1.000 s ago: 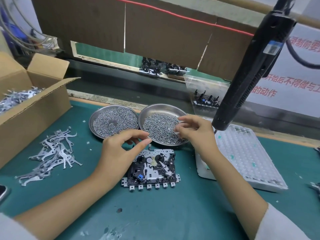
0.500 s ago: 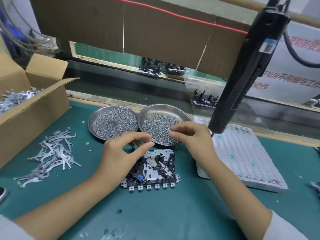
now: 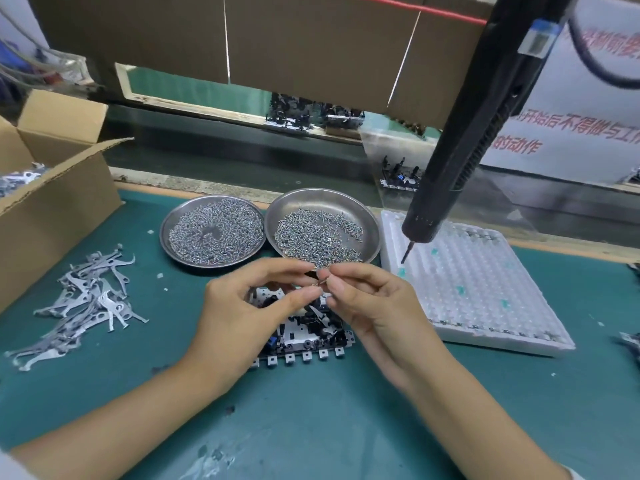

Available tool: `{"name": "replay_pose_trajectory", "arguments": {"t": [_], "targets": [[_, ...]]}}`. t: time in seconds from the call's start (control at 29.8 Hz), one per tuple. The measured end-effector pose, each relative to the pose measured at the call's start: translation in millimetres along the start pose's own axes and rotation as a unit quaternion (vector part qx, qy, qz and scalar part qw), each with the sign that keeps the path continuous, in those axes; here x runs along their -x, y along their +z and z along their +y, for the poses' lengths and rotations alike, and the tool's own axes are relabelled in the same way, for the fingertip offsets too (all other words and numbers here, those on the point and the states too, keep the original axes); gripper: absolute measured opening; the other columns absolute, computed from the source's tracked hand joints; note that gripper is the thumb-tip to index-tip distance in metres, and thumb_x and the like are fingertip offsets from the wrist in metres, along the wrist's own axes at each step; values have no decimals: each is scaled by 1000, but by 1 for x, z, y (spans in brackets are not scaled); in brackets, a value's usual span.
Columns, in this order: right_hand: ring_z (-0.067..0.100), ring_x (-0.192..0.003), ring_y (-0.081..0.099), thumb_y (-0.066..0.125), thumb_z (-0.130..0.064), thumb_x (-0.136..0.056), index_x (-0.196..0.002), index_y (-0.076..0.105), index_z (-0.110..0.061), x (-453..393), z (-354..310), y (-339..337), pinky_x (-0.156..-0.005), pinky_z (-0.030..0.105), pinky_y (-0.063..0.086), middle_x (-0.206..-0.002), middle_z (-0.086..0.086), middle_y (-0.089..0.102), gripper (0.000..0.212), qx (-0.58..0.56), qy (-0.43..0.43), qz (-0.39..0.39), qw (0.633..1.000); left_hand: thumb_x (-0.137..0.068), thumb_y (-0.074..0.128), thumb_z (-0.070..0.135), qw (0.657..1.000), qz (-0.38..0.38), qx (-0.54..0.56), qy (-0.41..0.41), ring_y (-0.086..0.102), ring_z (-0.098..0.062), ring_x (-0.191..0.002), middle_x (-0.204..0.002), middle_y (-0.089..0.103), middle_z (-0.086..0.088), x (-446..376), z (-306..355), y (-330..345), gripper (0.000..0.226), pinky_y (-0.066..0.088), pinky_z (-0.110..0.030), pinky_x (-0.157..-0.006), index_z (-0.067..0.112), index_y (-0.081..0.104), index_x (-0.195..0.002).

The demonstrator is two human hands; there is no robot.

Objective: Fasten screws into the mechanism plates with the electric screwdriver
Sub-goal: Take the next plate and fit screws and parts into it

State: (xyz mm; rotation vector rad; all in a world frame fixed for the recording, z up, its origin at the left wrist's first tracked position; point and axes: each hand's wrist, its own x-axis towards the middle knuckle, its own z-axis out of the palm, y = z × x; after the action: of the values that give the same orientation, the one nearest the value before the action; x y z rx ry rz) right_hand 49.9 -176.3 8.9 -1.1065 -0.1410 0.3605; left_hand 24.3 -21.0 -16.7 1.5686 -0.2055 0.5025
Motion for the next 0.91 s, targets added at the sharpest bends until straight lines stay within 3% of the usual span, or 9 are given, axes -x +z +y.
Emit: {"name": "replay_pose_trajectory", "arguments": {"t": [0.34, 0.64, 0.77, 0.84, 0.91], "targets": [[11, -77, 71, 73, -5, -62, -72, 77, -15, 2, 4, 0, -66, 17, 53, -86, 7, 75, 15, 6, 18, 14, 1000, -64, 78, 20, 1000, -4, 3, 5, 71, -7, -80, -82, 74, 9, 1, 2, 2, 30, 51, -11, -69, 28, 73, -92], [10, -72, 67, 70, -1, -64, -77, 77, -14, -2, -7, -6, -63, 16, 52, -80, 4, 70, 19, 11, 110, -58, 992, -67, 77, 24, 998, -50, -24, 13, 68, -11, -81, -86, 74, 4, 4, 3, 0, 24, 51, -19, -77, 26, 75, -91], [10, -67, 66, 72, -8, -67, -79, 76, -14, 1, -28, -15, -64, 16, 52, -76, 2, 71, 14, 130, 93, -87, 983, -70, 72, 21, 998, -51, -35, 19, 67, -8, -82, -86, 73, 8, 5, 2, 1, 17, 51, -17, -75, 24, 77, -87], [10, -63, 65, 73, -6, -72, -77, 76, -15, 1, -47, -30, -62, 17, 52, -72, 3, 71, 11, 252, 47, -42, 966, -69, 71, 25, 999, -23, -28, -11, 67, -5, -78, -85, 73, 8, 5, 1, 0, 21, 49, -13, -74, 31, 75, -89], [8, -60, 64, 71, 1, -80, -77, 74, -16, -2, -66, -54, -62, 19, 53, -67, 0, 70, 18, 387, -20, 61, 920, -69, 72, 27, 999, 13, -18, -37, 65, -2, -71, -81, 73, 8, 4, 0, -1, 20, 50, -11, -66, 33, 75, -87]]}}
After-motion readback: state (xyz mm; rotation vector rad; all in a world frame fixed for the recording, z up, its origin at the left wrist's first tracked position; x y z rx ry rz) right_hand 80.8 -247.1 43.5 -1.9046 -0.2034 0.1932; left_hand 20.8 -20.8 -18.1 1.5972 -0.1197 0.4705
